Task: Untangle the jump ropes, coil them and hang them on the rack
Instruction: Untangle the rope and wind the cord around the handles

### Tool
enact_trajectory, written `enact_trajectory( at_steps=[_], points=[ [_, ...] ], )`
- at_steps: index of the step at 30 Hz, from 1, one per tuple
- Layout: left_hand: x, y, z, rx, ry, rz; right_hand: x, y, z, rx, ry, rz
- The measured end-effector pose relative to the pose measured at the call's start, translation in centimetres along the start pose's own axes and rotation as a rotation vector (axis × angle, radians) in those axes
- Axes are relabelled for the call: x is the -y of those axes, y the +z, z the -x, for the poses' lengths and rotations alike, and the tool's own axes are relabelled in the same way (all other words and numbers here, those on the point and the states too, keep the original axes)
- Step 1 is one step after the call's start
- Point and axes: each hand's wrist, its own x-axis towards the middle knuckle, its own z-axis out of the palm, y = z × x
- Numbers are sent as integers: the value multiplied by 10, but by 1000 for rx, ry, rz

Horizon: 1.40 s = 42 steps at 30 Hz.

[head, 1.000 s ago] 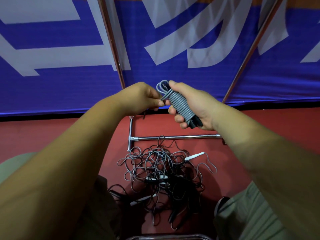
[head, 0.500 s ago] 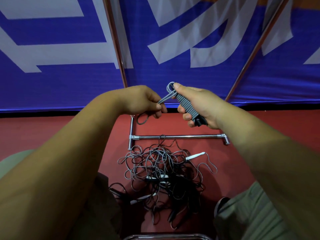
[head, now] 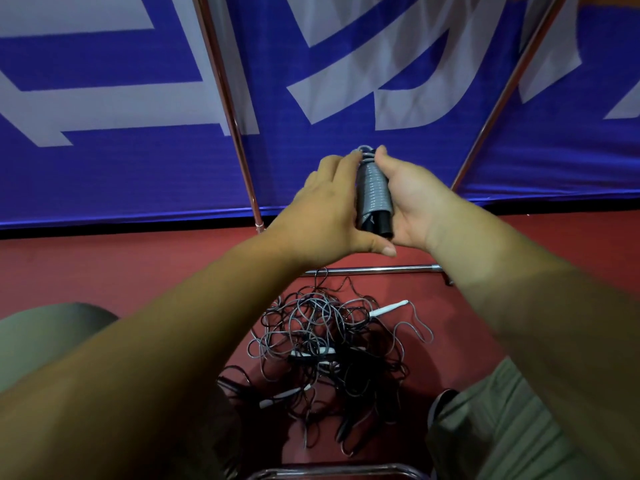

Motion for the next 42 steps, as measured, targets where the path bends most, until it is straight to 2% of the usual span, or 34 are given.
enact_trajectory(
  at_steps=[5, 15, 23, 26, 29, 34, 37, 42],
  points=[
    [-1, 4, -1, -22, 33, 133, 3, 1, 1, -50, -37, 3],
    [-6, 22, 2, 5, 11, -14, 1, -2, 1, -109, -5, 66],
    [-9, 25, 2, -93, 108, 25, 6, -4, 3, -92, 0, 129],
    [-10, 11, 0, -118, 65, 103, 12, -3, 2, -73, -15, 97],
    [-3, -7, -7, -50, -51, 284, 14, -5, 2, -35, -20, 132],
    [23, -20, -13, 83, -218, 543, 13, -12, 1, 33, -36, 395],
    [31, -24, -12, 163, -206, 672, 16, -13, 0, 62, -61, 528],
    [31, -30, -11, 304, -136, 782, 18, -13, 1, 4, -172, 615]
  ],
)
